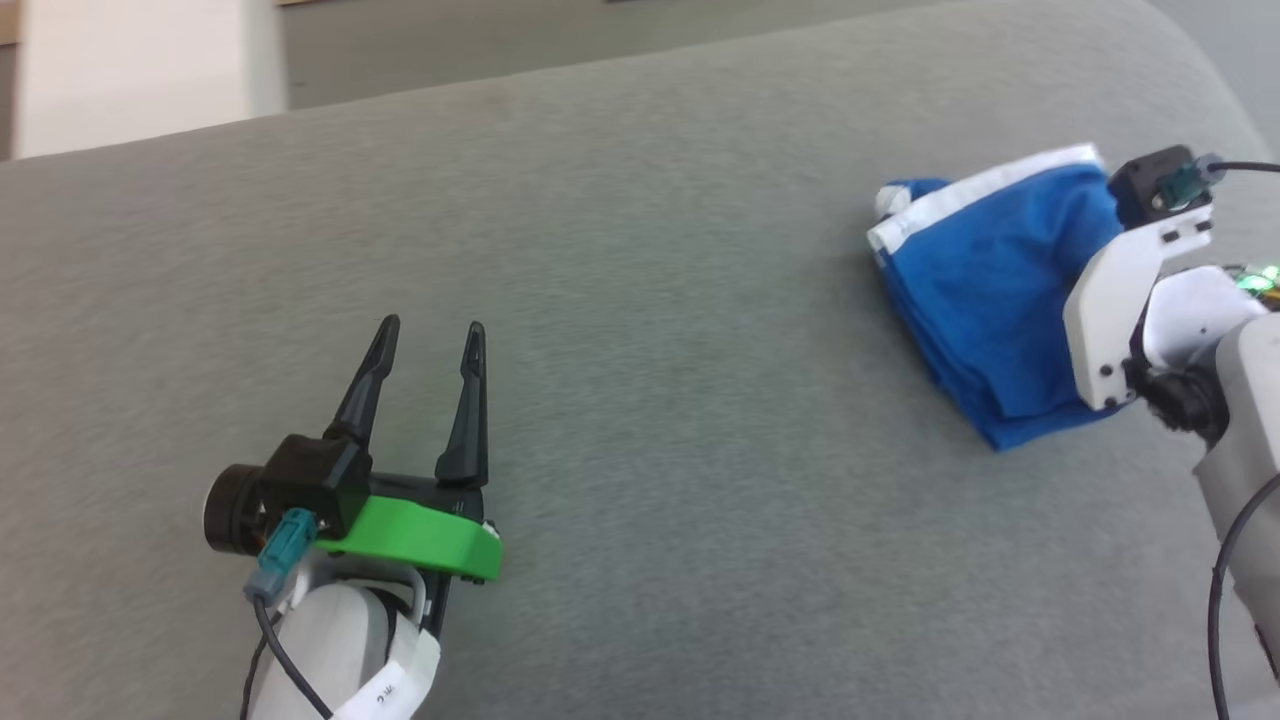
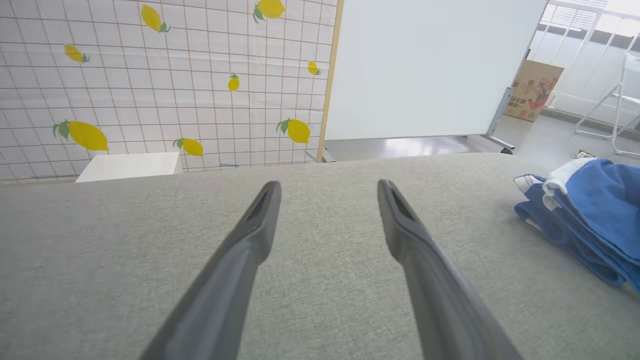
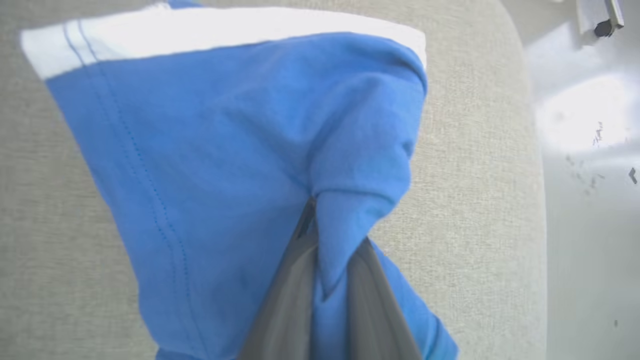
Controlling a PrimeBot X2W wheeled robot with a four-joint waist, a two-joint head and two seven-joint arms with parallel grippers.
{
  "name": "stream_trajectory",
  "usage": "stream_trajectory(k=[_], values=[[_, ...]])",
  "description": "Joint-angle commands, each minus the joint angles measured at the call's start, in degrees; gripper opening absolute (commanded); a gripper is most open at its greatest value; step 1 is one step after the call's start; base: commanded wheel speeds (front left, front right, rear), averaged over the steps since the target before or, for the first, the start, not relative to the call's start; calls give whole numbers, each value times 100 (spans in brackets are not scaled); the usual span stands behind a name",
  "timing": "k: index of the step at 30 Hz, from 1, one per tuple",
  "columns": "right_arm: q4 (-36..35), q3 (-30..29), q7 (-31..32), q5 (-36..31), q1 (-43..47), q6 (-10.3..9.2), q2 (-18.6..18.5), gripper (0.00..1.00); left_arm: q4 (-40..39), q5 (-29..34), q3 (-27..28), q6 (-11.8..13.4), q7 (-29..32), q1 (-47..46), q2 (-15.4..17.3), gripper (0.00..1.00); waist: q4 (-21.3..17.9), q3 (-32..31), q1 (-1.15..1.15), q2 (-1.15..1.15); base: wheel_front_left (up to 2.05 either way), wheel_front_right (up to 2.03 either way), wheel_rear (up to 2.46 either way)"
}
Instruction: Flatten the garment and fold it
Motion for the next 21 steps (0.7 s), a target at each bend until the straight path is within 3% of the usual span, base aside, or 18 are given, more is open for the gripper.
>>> stream_trajectory(k=[1,9,19,20,21], values=[[85,9,-151,-155,-151,-9,17,0,-6,74,18,-34,-28,-116,65,100,-780,331,0,0,0,0,0],[947,-319,-1021,-1230,-654,-9,122,0,27,221,-89,-105,-28,-360,278,100,-1216,774,0,0,0,0,0],[1750,-1470,-1961,-2440,-1035,-9,304,0,-21,271,-185,-109,-28,-646,473,100,-971,1118,0,0,0,0,0],[1795,-1564,-2025,-2517,-1040,-9,322,32,-28,260,-168,-91,-28,-642,469,100,-936,1101,0,0,0,0,0],[1829,-1643,-2130,-2636,-1043,-9,331,100,-26,237,-140,-64,-28,-627,456,100,-890,1067,0,0,0,0,0]])
